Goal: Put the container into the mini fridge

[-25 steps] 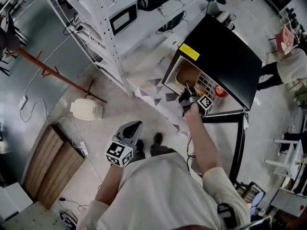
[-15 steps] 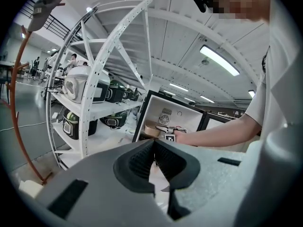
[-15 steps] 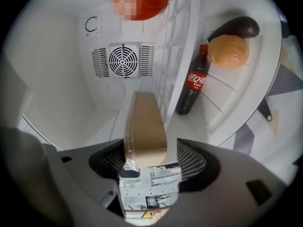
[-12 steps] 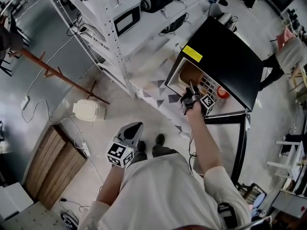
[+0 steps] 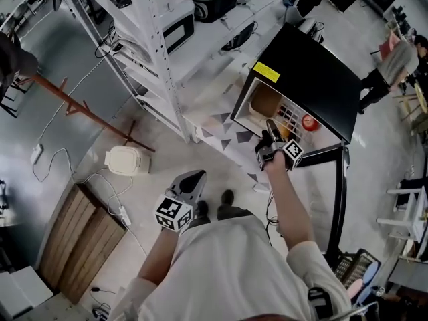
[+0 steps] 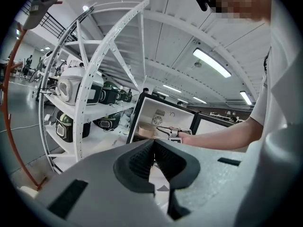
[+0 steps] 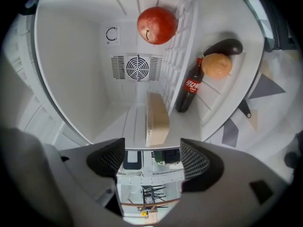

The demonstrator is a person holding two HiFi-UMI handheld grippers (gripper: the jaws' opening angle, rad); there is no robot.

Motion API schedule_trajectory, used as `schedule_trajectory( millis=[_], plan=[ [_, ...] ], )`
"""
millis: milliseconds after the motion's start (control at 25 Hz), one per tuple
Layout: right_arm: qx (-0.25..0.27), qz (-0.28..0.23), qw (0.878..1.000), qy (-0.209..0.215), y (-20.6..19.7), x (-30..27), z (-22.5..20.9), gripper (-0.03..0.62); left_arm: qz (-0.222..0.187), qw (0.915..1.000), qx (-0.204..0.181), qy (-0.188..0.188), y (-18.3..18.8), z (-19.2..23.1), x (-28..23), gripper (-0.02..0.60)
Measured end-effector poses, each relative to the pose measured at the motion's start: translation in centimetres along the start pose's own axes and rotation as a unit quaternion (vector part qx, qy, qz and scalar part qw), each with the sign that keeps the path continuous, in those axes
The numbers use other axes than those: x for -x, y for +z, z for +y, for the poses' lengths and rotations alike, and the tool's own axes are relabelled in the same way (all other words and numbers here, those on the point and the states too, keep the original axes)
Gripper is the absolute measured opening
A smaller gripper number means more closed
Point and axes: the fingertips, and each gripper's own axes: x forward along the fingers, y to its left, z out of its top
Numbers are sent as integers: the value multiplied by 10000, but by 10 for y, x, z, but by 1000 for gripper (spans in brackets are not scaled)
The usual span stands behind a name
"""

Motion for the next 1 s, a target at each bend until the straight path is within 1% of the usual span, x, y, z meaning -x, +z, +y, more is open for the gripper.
schedule_trajectory(
  millis=[120,200,280,400,600,680,760,840,1000],
  plan=[
    [-5,-32,10000,-35,-11,25,7,333,2,9998,-66,-203,-1,-9,4,5],
    [102,-39,9999,-16,-17,43,15,316,15,9993,-97,-356,-4,-16,6,5],
    [421,-24,9991,-22,-24,60,25,282,40,9986,-112,-522,-8,-24,8,5],
    [1053,25,9944,-122,-35,91,41,225,98,9969,-141,-770,-16,-35,11,5],
    [1765,58,9842,-79,-54,150,67,144,185,9942,-134,-1050,-25,-48,13,5],
    [2123,94,9772,-31,-64,172,80,113,211,9933,-151,-1128,-27,-53,12,5],
    [2574,148,9661,-83,-73,191,90,90,216,9925,-188,-1189,-26,-57,11,5],
    [3076,230,9510,-227,-81,207,96,69,186,9923,-197,-1206,-23,-62,10,5],
    [3862,448,9211,-230,-95,229,108,55,118,9930,-140,-1167,-18,-73,10,5]
  ],
)
